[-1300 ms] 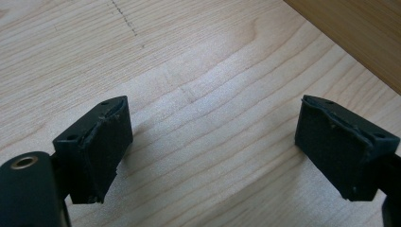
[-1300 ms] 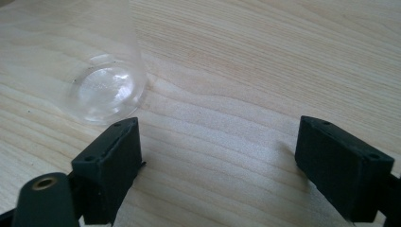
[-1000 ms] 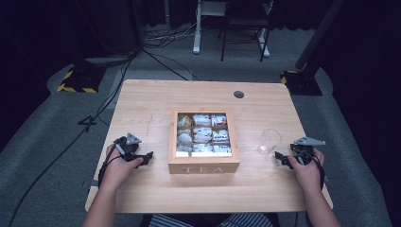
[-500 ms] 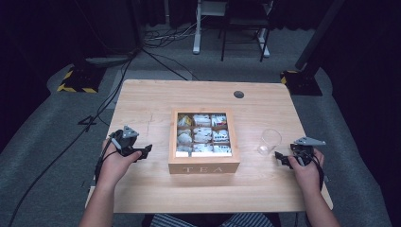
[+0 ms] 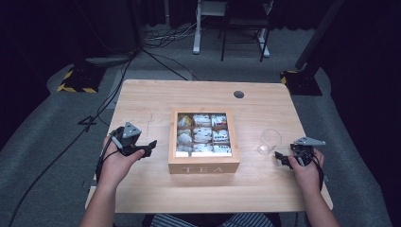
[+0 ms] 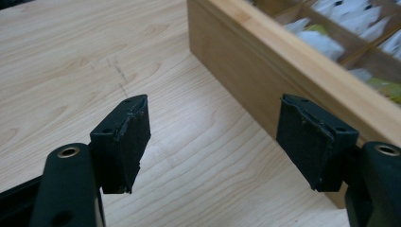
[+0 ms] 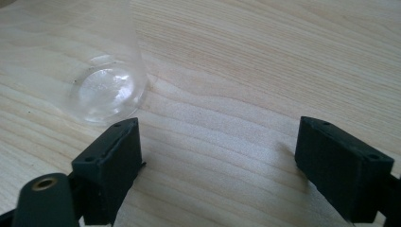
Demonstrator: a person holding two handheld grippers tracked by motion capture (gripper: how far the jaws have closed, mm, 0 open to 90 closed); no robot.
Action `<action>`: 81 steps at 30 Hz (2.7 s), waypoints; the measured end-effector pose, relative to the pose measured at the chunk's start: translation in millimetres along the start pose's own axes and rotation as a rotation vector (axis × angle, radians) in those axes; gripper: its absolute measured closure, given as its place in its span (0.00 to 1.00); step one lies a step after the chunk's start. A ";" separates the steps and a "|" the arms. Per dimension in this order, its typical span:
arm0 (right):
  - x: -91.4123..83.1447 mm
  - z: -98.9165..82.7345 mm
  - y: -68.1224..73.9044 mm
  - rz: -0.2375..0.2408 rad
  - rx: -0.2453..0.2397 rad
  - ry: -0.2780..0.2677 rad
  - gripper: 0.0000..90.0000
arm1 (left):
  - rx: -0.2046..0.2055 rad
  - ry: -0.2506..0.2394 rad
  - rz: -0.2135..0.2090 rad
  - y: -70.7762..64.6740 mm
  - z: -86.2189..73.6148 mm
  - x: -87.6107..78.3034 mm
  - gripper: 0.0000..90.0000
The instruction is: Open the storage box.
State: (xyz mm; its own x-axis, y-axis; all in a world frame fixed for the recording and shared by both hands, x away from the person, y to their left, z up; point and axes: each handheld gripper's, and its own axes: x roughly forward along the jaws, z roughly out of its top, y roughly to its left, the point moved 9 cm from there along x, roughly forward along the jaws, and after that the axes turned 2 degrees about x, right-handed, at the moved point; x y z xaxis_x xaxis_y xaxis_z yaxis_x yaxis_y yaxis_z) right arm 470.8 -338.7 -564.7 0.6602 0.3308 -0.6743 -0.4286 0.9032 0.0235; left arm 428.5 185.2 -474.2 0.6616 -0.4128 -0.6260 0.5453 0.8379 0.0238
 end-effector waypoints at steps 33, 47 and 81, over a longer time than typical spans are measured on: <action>0.0 0.0 0.0 0.000 0.000 0.000 0.18 | 0.168 0.106 -0.250 -94.5 0.0 12.1 0.23; 0.0 0.0 0.0 0.000 -0.001 0.000 0.18 | 0.176 0.194 -0.211 -92.6 -13.7 19.7 0.21; 0.0 0.0 0.0 0.000 0.000 0.000 0.18 | 0.131 0.211 -0.217 -92.8 -8.2 13.4 0.30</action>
State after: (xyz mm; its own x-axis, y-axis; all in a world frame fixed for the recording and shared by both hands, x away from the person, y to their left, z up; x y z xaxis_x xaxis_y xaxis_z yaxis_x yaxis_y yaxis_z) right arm 470.9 -338.8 -564.7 0.6599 0.3310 -0.6745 -0.4288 0.9031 0.0237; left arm 382.5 104.9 -491.2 0.4090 -0.4820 -0.7749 0.7327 0.6796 -0.0360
